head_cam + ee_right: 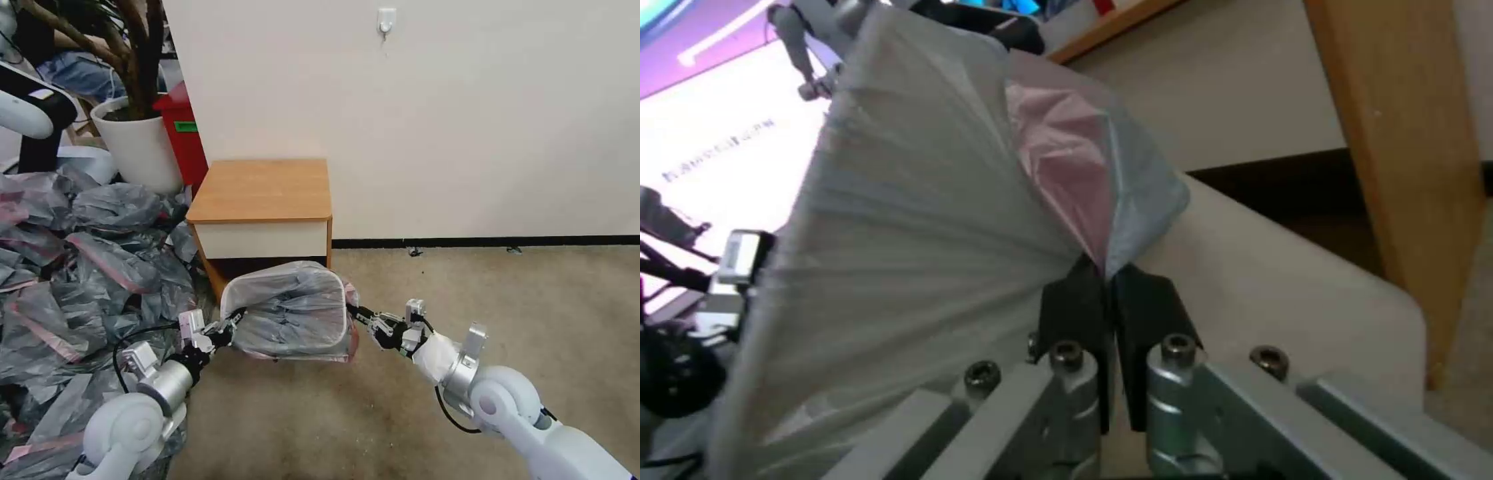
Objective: Pick up the garbage bag from the table and place it over the trash can.
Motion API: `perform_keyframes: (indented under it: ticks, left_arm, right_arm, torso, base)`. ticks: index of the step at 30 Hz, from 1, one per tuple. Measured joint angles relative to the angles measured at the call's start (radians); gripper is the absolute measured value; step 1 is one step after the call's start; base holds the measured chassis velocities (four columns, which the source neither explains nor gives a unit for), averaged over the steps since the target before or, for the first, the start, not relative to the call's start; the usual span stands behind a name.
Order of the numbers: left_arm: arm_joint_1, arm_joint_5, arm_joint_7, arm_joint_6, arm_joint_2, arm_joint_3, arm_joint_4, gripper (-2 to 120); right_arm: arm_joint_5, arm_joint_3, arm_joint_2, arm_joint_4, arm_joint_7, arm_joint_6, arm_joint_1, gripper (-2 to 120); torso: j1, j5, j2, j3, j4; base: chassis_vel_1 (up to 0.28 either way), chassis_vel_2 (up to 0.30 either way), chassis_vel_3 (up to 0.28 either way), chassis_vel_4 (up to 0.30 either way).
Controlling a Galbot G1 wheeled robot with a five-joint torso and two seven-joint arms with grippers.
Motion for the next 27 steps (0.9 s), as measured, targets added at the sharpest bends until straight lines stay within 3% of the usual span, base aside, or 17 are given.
perform_keyframes:
  ticks: [27]
  left_arm:
    - [0.031,-0.002,0.002,0.009,-0.011,0.001,-0.03,3]
  right_arm:
    - [-0.187,-0.052,0.044,-0.135,0.102,0.037,0.041,6]
  torso:
    - [0.0,-0.0002,0.0,0.0,0.0]
  base:
    - [0.0,0.0,0.0,0.0]
